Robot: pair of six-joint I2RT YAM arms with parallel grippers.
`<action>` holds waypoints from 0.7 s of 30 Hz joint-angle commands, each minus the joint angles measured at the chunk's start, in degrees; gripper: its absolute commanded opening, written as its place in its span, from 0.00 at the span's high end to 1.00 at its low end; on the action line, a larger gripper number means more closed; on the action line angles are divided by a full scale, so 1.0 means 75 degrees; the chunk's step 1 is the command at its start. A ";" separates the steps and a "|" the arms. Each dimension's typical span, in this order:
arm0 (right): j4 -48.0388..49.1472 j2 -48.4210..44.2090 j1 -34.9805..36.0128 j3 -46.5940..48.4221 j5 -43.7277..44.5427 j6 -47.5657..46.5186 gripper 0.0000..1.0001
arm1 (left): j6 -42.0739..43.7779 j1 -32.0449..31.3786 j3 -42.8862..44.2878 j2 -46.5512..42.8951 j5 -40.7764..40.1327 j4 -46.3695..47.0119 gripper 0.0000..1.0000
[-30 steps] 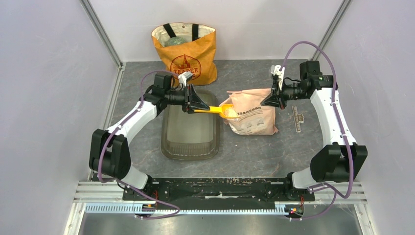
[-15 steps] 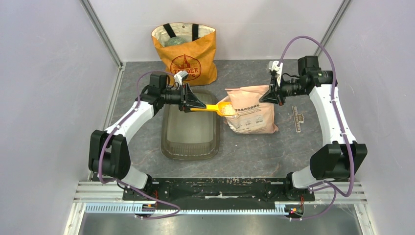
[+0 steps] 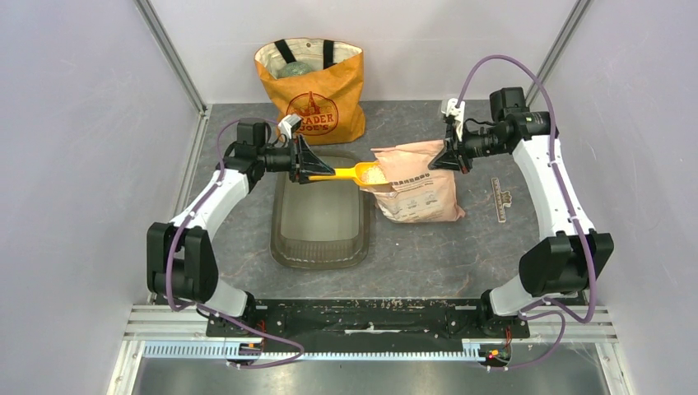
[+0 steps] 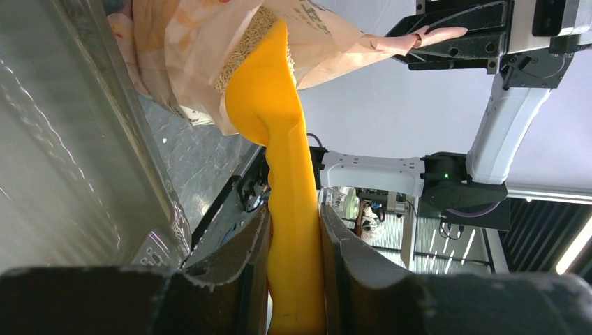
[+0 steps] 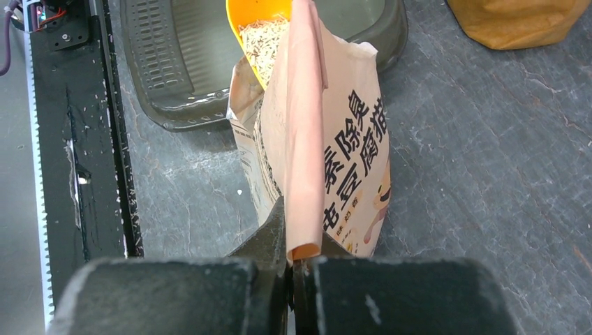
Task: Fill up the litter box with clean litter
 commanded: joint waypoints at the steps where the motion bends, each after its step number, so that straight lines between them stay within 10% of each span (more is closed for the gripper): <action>1: 0.0593 -0.0195 0.0157 0.0885 -0.1235 0.0245 1.00 | -0.0135 0.0146 -0.0008 -0.0510 0.0519 0.0090 0.98; 21: 0.0683 0.0131 0.0433 0.1242 -0.1107 0.0383 1.00 | 0.1260 0.1129 0.0134 -0.1074 0.0766 -0.2014 0.98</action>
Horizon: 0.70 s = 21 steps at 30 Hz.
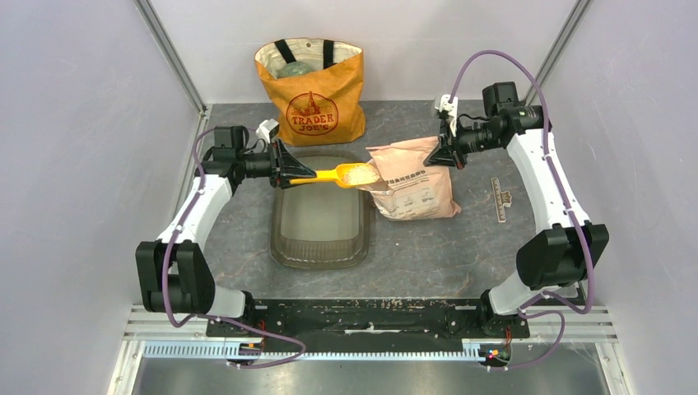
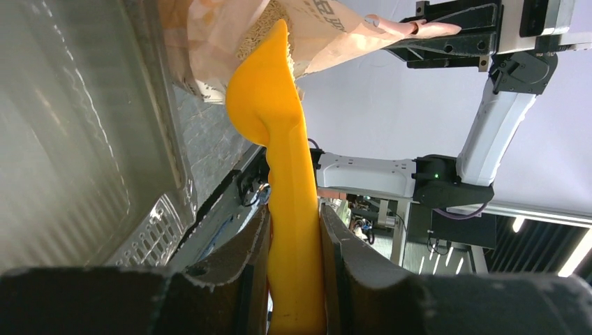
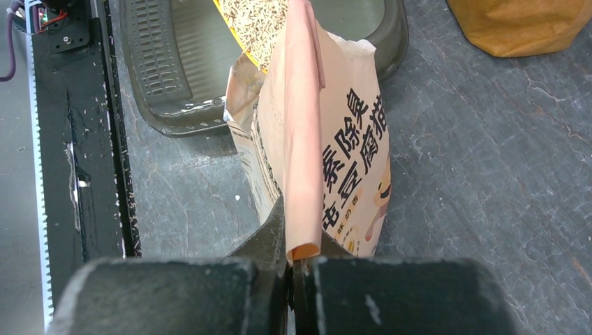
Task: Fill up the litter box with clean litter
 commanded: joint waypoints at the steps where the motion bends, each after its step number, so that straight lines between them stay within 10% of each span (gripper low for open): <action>1: 0.0693 -0.0289 0.0191 0.0785 -0.1223 0.0218 1.00 | 0.0643 0.0200 0.0243 -0.0401 0.0575 -0.0629 0.98; 10: 0.0700 -0.0180 0.0318 0.0852 -0.1142 0.0219 1.00 | 0.0950 0.0945 0.0146 -0.0860 0.0892 -0.1279 0.98; 21: 0.0665 -0.0148 0.0321 0.0881 -0.1015 0.0189 1.00 | 0.3936 0.1804 0.1185 -0.0854 -0.0171 -0.4842 0.98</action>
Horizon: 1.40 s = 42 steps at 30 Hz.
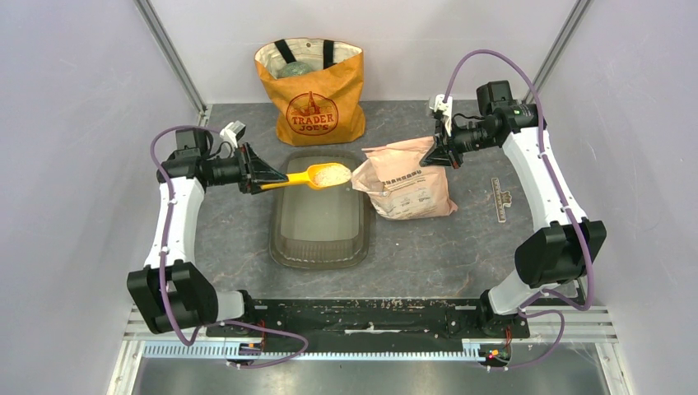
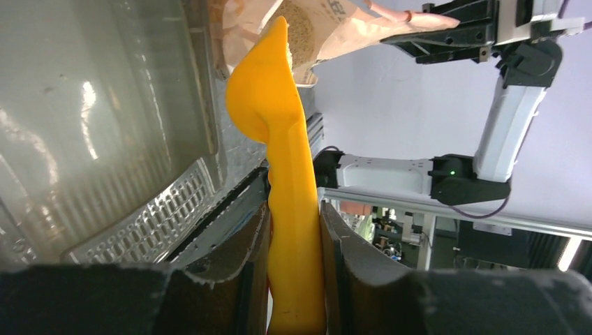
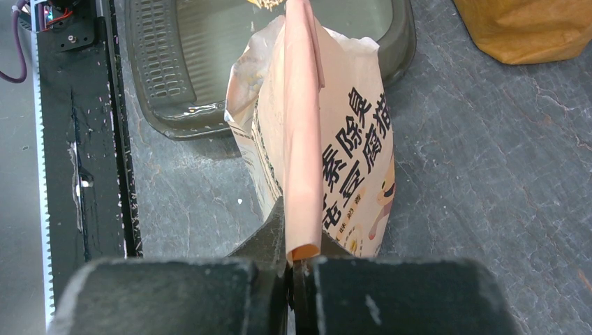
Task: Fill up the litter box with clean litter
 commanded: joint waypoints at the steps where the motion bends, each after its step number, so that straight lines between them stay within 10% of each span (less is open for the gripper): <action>1: 0.0653 -0.0295 0.0071 0.0750 -0.1068 0.0075 1.00 | 0.1292 0.0108 0.0368 -0.0160 -0.0684 -0.1187 0.98; 9: 0.0608 -0.0301 0.0075 0.0658 -0.0959 0.0009 1.00 | 0.1539 -0.0120 0.0820 -0.0003 -0.3615 -0.1106 0.98; 24: 0.0433 -0.0369 0.0070 0.0444 -0.0785 -0.0173 1.00 | 0.3209 -0.3207 0.1823 -0.0325 -0.8013 -0.1221 0.98; 42: 0.0276 -0.0581 0.0073 0.0374 -0.0815 -0.0432 1.00 | 0.2445 -0.3232 0.3949 0.0789 -0.2876 -0.1513 0.98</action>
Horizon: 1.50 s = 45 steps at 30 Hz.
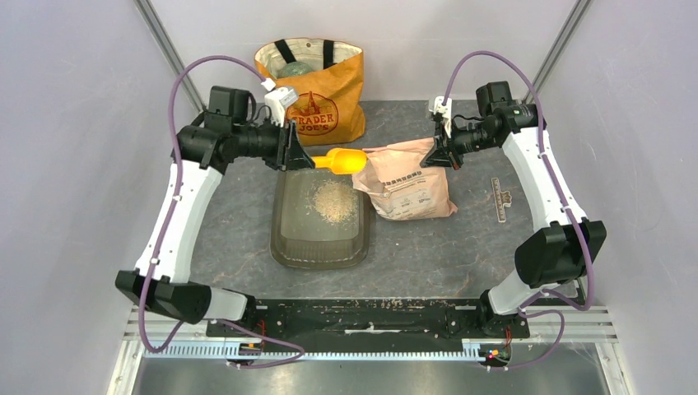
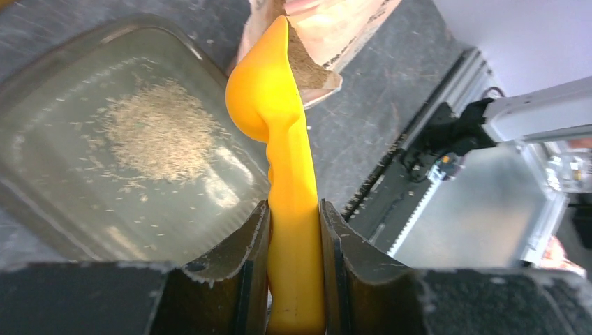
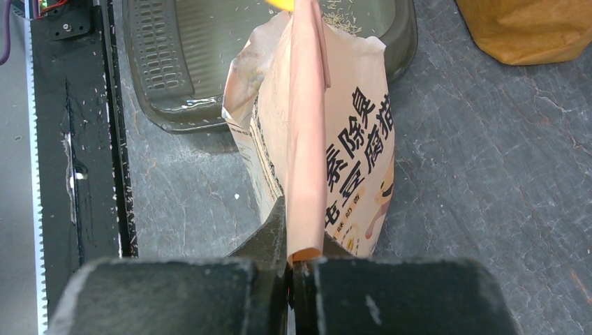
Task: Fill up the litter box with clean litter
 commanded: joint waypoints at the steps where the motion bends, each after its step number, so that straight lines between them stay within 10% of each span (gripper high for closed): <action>1: 0.0405 -0.0606 0.0061 0.0361 -0.0876 -0.0135 1.00 | -0.0597 0.0018 0.0141 0.0532 0.1016 0.0014 0.98; 32: 0.0194 -0.0295 0.0051 0.0199 -0.0465 -0.1167 1.00 | -0.3099 -0.2109 0.1864 0.5189 -0.2093 -0.0073 0.98; 45: 0.0516 -0.0303 0.0103 0.0053 -0.0418 -0.0902 1.00 | -0.3914 -0.2227 -0.0339 0.4981 0.2069 0.3418 0.98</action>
